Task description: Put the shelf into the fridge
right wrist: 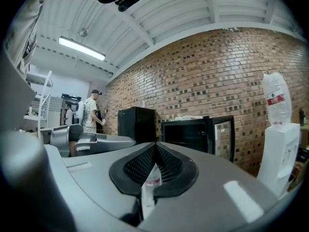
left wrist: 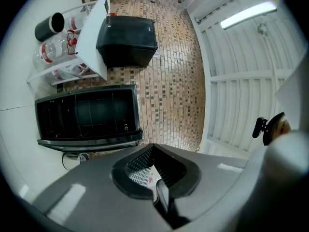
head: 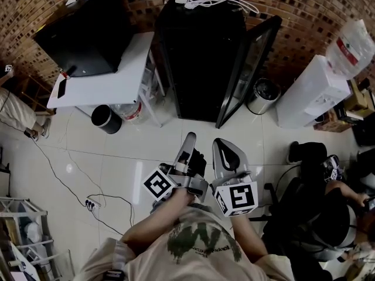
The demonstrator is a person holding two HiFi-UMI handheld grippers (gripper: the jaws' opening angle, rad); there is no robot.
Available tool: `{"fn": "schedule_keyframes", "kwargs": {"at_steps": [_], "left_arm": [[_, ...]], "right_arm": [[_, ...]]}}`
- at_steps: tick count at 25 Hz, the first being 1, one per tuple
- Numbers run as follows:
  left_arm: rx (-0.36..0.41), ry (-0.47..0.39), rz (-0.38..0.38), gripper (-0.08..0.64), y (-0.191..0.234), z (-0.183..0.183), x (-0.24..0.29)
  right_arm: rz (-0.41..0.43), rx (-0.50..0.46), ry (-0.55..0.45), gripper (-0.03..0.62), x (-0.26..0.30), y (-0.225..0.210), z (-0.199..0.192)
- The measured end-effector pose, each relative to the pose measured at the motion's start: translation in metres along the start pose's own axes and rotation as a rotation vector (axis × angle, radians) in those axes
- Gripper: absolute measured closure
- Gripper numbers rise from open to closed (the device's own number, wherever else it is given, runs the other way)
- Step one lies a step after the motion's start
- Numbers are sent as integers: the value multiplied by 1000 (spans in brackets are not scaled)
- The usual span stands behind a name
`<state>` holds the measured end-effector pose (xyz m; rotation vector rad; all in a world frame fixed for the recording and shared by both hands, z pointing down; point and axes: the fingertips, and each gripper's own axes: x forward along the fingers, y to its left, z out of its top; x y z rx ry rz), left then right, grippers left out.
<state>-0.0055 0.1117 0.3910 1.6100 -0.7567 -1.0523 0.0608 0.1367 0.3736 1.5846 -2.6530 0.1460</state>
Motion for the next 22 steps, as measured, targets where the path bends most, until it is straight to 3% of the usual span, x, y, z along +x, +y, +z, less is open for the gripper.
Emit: {"fn": "schedule_keyframes", "kwargs": {"at_steps": [22], "left_arm": [[-42,53,8,560,-8,23,-8]], "right_arm": [[-55,-30,-61,592,18,21,9]]}}
